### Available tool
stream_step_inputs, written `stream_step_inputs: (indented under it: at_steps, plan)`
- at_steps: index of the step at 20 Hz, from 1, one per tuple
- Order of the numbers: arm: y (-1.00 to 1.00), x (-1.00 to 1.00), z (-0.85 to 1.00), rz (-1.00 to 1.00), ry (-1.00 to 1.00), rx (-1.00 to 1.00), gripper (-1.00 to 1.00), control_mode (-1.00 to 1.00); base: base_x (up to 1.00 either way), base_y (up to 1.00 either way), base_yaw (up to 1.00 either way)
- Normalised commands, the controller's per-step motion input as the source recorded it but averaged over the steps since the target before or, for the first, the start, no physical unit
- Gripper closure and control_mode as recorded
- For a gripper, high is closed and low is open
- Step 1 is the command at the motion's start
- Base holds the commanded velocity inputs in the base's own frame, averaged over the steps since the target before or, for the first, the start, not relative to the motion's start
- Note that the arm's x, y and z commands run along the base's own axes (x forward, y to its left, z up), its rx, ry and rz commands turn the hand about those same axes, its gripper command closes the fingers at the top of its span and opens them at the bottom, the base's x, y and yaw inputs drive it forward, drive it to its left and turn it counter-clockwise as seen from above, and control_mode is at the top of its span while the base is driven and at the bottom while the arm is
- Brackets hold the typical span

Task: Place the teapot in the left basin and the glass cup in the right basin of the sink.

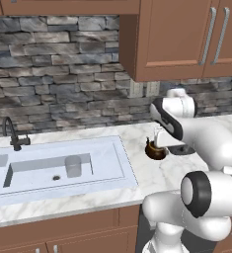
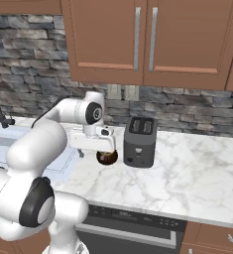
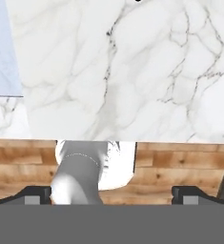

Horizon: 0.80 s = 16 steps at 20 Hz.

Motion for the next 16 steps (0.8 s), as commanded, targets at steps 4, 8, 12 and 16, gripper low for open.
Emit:
stream_step_inputs:
  at_steps: [4, 8, 12, 16]
  plan:
    - [-0.01, 0.02, -0.15, 0.11, 0.00, 0.02, -1.00, -1.00, 0.00, 0.00, 0.00]
    - [-0.02, 0.00, -0.15, 0.09, 0.00, 0.00, -1.00, -1.00, 0.00, 0.00, 0.00]
    - [-0.07, 0.06, -0.11, 0.07, -0.01, 0.00, -1.00, -1.00, 0.00, 0.00, 0.00]
    - [-0.08, 0.07, -0.10, 0.03, 0.00, 0.03, -1.00, -1.00, 0.00, 0.00, 0.00]
